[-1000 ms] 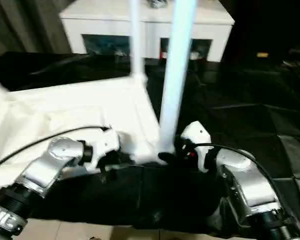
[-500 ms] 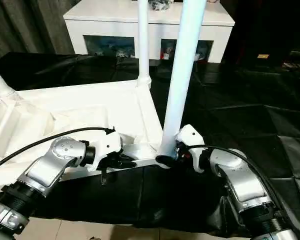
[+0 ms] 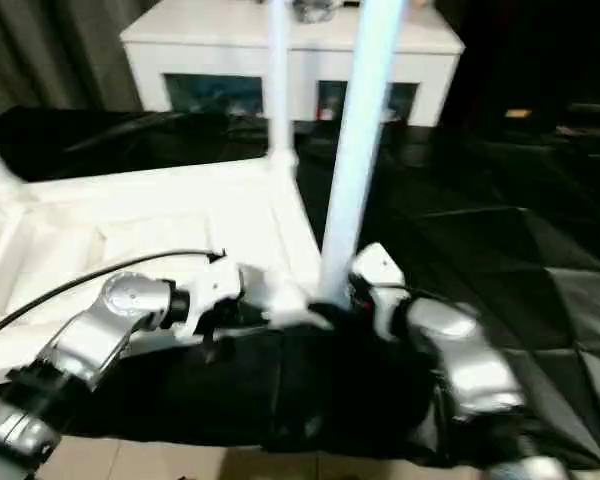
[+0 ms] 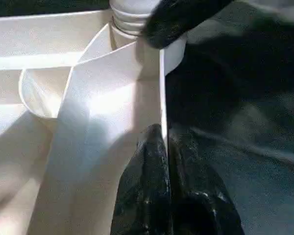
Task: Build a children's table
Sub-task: Rotate leg to tighten
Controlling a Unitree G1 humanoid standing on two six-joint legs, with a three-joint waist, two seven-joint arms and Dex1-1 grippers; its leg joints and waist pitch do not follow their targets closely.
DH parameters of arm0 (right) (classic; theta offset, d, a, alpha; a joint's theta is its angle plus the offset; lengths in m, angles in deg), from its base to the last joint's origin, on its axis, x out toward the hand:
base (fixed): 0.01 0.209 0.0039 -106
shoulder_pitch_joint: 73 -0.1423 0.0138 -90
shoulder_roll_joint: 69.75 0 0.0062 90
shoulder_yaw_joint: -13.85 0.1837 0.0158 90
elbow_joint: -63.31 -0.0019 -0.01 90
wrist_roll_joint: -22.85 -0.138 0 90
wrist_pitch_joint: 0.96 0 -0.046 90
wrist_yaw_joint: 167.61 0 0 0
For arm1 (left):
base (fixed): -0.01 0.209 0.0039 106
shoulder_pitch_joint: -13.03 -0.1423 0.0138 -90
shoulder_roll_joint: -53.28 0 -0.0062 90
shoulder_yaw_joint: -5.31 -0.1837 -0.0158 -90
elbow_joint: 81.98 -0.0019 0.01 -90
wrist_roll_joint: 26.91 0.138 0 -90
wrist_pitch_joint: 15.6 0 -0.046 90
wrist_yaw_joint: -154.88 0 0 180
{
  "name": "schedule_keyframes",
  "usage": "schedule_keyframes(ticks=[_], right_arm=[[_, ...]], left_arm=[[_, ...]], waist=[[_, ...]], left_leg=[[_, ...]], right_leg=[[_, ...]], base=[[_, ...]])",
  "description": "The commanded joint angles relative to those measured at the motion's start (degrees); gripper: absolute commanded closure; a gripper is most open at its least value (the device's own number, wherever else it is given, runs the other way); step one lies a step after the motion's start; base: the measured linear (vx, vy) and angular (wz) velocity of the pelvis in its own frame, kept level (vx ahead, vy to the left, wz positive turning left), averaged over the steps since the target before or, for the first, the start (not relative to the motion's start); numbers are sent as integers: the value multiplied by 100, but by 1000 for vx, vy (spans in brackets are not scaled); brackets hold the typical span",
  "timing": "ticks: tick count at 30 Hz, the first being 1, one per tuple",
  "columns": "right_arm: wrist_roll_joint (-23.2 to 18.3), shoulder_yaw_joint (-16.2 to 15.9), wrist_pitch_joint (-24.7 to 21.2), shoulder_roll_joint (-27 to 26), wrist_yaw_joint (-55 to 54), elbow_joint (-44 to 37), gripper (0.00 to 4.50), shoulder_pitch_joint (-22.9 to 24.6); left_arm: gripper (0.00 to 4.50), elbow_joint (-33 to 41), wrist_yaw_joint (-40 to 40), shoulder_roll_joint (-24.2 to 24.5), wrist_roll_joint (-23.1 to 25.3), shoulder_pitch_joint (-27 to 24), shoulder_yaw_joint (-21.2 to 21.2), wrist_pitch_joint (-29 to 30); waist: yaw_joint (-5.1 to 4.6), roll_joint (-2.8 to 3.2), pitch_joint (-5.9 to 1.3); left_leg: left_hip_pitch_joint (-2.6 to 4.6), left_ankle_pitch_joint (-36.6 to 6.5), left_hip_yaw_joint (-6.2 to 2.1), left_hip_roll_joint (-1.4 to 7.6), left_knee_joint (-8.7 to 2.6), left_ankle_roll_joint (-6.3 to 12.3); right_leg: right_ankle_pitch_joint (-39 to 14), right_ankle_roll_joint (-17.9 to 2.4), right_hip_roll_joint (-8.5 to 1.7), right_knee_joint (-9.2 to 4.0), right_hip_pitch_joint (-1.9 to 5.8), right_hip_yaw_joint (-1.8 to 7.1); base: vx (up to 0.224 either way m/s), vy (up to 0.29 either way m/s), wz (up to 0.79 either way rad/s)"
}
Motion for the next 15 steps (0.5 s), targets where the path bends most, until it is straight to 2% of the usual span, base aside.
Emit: schedule_keyframes(ticks=[1,3,4,5,7,9,10,12,13,15], right_arm=[[77,316,-332,-232,-1006,564,184,-66],[129,562,-344,-801,-1998,843,184,-250],[220,545,-316,-955,-2254,941,184,-332],[272,530,-301,-1026,-2375,993,184,-374],[341,470,-236,-1191,-2544,1128,184,-491],[395,306,-123,-1492,-2583,1454,184,-733],[429,219,-81,-1603,-2514,1544,184,-808],[455,173,7,-1670,-2422,1558,184,-834],[428,172,102,-1713,-2313,1517,149,-823],[473,95,209,-1637,-2160,1320,115,-764]], left_arm=[[450,-105,-355,-299,67,85,-114,39],[450,-577,-1226,-780,251,337,-30,157],[450,-726,-1508,-945,294,424,4,233],[450,-797,-1643,-1025,315,465,22,273],[450,-979,-1891,-1190,346,566,56,339],[450,-1316,-2191,-1423,415,741,109,342],[450,-1457,-2284,-1504,445,811,137,324],[450,-1558,-2334,-1548,479,859,157,294],[450,-1612,-2351,-1568,498,884,168,275],[450,-1601,-2277,-1498,496,888,189,223]], waist=[[-41,-14,-266],[-111,-12,-277],[-106,-19,-274],[-105,-29,-278],[-95,-9,-273],[-100,-22,-284],[-107,-25,-283],[-98,-32,-284],[-95,-33,-284],[-86,-43,-283]], left_leg=[[79,-2115,-104,133,-533,-193],[90,-2346,-131,120,-536,-253],[119,-2418,-128,109,-527,-253],[121,-2429,-129,106,-525,-238],[101,-2443,-130,102,-532,-155],[99,-2464,-132,88,-523,-132],[72,-2428,-134,84,-526,-110],[80,-2440,-134,86,-526,-84],[75,-2434,-137,88,-528,-69],[62,-2398,-137,97,-536,-27]], right_leg=[[-2323,-1004,-108,-429,119,95],[-2553,-875,-116,-464,104,82],[-2631,-834,-103,-496,80,73],[-2643,-821,-102,-503,88,71],[-2651,-765,-103,-523,81,68],[-2677,-747,-105,-528,88,58],[-2654,-741,-107,-529,96,53],[-2656,-720,-107,-538,95,50],[-2643,-723,-111,-533,101,51],[-2637,-723,-116,-532,107,52]], base=[[0,0,0],[0,0,0],[0,0,0],[0,0,0],[0,0,0],[0,0,0],[0,0,0],[0,0,0],[0,0,0],[0,0,0]])
